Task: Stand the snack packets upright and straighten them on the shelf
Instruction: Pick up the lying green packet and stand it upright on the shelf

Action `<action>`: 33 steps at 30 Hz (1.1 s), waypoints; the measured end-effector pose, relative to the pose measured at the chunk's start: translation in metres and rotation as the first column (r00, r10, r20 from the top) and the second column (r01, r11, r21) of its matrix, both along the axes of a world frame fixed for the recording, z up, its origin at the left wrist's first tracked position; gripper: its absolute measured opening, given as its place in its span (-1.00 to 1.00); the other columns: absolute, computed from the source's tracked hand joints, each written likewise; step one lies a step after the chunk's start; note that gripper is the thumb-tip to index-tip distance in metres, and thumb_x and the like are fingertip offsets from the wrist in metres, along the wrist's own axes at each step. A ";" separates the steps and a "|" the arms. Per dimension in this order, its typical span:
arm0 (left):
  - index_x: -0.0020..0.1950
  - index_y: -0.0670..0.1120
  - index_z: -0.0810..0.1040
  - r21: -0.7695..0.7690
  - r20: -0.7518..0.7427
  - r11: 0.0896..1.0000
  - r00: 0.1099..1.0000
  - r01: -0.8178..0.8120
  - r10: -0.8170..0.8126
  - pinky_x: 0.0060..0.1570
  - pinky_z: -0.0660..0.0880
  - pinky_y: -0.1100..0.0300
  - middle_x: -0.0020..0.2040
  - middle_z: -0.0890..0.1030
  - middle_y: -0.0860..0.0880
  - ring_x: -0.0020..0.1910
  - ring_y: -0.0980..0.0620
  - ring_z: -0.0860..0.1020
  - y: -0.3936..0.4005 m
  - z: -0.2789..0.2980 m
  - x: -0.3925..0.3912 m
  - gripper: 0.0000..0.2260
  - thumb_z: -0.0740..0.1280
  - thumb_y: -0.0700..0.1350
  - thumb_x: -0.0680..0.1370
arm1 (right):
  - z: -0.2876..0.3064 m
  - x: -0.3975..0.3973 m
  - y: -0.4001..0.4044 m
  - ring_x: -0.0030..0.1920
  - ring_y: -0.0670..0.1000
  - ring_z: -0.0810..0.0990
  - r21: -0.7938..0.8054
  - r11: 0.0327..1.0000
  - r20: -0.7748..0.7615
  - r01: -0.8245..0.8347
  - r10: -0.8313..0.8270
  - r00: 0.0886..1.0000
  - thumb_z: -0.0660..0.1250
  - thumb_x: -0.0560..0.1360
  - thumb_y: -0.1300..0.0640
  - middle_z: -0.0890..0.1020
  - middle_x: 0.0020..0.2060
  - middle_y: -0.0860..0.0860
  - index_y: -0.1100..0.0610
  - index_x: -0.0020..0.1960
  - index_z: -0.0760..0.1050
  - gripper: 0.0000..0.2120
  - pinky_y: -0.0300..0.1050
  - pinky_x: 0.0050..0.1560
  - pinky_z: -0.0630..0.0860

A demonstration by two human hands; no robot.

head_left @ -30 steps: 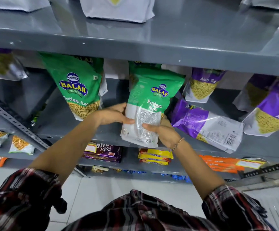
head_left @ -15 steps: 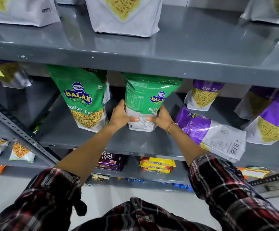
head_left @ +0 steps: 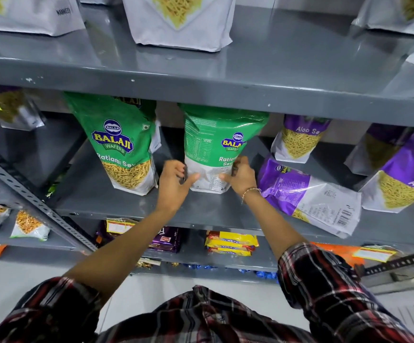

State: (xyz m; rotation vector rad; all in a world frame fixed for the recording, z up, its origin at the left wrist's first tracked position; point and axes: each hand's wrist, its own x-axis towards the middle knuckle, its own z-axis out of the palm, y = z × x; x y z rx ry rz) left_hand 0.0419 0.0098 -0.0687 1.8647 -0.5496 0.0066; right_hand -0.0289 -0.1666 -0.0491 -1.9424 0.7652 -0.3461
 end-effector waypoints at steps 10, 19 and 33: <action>0.12 -0.12 0.56 0.093 0.099 0.970 0.967 0.226 -0.235 -0.07 0.58 0.17 0.06 0.58 -0.07 -0.05 0.08 0.59 -0.005 -0.013 -0.019 -0.77 0.40 -0.15 0.47 | -0.006 -0.013 0.032 -0.06 0.19 0.64 0.016 0.960 0.018 0.279 -0.280 0.960 0.44 0.37 0.30 0.66 -0.06 0.22 0.28 -0.02 0.45 -0.76 0.02 0.01 0.58; 0.22 -0.11 0.50 0.027 -0.044 0.980 0.980 0.196 -0.194 0.13 0.47 0.22 0.19 0.51 0.03 0.14 0.08 0.53 -0.001 -0.012 -0.011 -0.54 0.46 0.01 0.37 | -0.025 -0.039 0.104 0.00 0.15 0.60 0.054 0.992 0.222 0.114 -0.123 0.967 0.12 0.39 0.51 0.62 -0.02 0.20 0.25 0.11 0.49 -0.62 -0.08 0.05 0.55; 0.38 -0.08 0.38 0.161 -0.422 0.870 0.830 0.466 -0.366 0.14 0.30 0.20 0.25 0.46 0.09 0.21 0.14 0.38 0.003 0.015 0.036 -0.66 0.16 -0.04 0.62 | 0.019 -0.017 -0.012 0.44 0.12 0.24 -0.105 0.972 -0.070 -0.211 0.204 0.976 0.49 0.34 0.24 0.23 0.46 0.17 0.24 0.46 0.02 -0.13 0.04 0.47 0.21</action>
